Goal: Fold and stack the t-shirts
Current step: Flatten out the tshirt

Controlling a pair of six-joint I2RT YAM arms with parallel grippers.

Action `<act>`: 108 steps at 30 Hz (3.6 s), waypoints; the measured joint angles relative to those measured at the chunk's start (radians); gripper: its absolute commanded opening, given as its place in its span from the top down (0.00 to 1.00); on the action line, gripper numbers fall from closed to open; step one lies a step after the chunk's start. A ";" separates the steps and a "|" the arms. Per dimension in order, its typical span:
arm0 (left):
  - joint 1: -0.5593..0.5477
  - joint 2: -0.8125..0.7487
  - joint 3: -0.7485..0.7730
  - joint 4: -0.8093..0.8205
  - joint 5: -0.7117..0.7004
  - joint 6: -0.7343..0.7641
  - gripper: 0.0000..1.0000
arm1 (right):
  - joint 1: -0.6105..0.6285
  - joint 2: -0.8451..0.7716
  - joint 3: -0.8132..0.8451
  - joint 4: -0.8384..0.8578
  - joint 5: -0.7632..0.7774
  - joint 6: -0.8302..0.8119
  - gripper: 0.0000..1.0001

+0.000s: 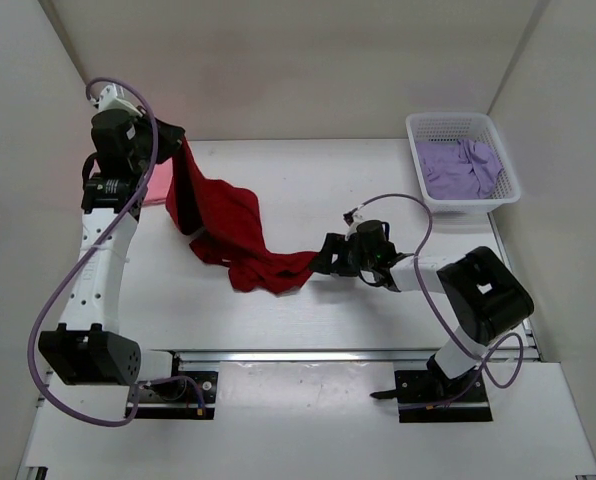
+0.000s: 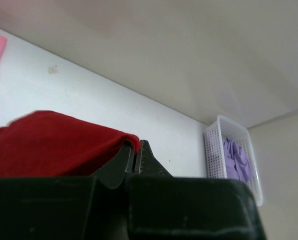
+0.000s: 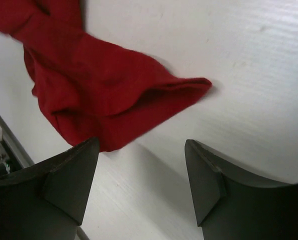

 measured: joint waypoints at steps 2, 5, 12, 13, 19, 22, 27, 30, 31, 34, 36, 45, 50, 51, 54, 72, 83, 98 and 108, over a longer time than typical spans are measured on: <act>-0.002 -0.017 -0.036 0.001 0.002 0.001 1.00 | -0.009 0.016 0.017 0.003 0.020 0.008 0.34; 0.000 -0.048 -0.101 0.006 0.002 0.001 1.00 | -0.023 0.037 0.048 -0.008 0.066 0.011 0.37; 0.000 -0.106 -0.230 0.014 0.005 0.003 1.00 | -0.043 0.127 0.139 0.003 0.085 0.025 0.40; 0.000 -0.110 -0.245 0.016 0.008 0.003 1.00 | -0.047 0.140 0.154 0.002 0.084 0.027 0.45; 0.000 -0.092 -0.276 0.043 0.033 -0.005 1.00 | -0.075 0.281 0.323 -0.068 0.041 0.031 1.00; 0.000 -0.053 -0.271 0.069 0.054 -0.016 1.00 | -0.095 0.307 0.403 -0.136 0.029 0.027 1.00; 0.011 0.146 -0.053 0.020 0.109 -0.034 1.00 | -0.148 0.299 0.645 -0.262 0.010 0.000 0.99; 0.054 0.325 0.235 -0.014 0.182 -0.066 1.00 | -0.187 0.289 0.891 -0.348 0.019 -0.045 1.00; 0.074 0.360 0.301 -0.008 0.204 -0.079 1.00 | -0.195 0.269 0.957 -0.361 0.037 -0.066 1.00; 0.147 0.356 0.349 0.002 0.251 -0.119 1.00 | -0.203 0.093 0.961 -0.382 0.095 -0.125 1.00; 0.198 0.305 0.303 0.031 0.267 -0.135 1.00 | -0.183 -0.090 0.835 -0.348 0.134 -0.152 1.00; 0.273 -0.055 -0.334 0.169 0.309 -0.164 1.00 | -0.066 -0.645 -0.081 -0.307 0.210 -0.088 0.61; 0.259 -0.034 -0.539 0.158 0.310 -0.157 1.00 | -0.075 -0.732 -0.352 -0.487 0.198 -0.027 0.48; 0.252 -0.033 -0.553 0.146 0.306 -0.153 1.00 | -0.084 -0.758 -0.364 -0.502 0.192 -0.015 0.47; 0.219 -0.040 -0.558 0.135 0.290 -0.129 1.00 | -0.102 -0.816 -0.389 -0.476 0.180 0.020 0.46; 0.031 -0.185 -0.621 0.119 0.146 -0.018 1.00 | 0.053 -0.290 -0.066 -0.502 0.435 -0.071 0.58; -0.020 -0.185 -0.625 0.142 0.138 -0.012 1.00 | 0.093 -0.150 0.064 -0.566 0.564 -0.117 0.83; -0.090 -0.108 -0.462 0.051 0.118 -0.002 1.00 | 0.077 -0.443 0.153 -0.756 0.562 -0.166 1.00; 0.113 -0.041 0.223 -0.106 0.235 -0.023 1.00 | 0.153 -0.520 1.095 -0.917 0.785 -0.406 1.00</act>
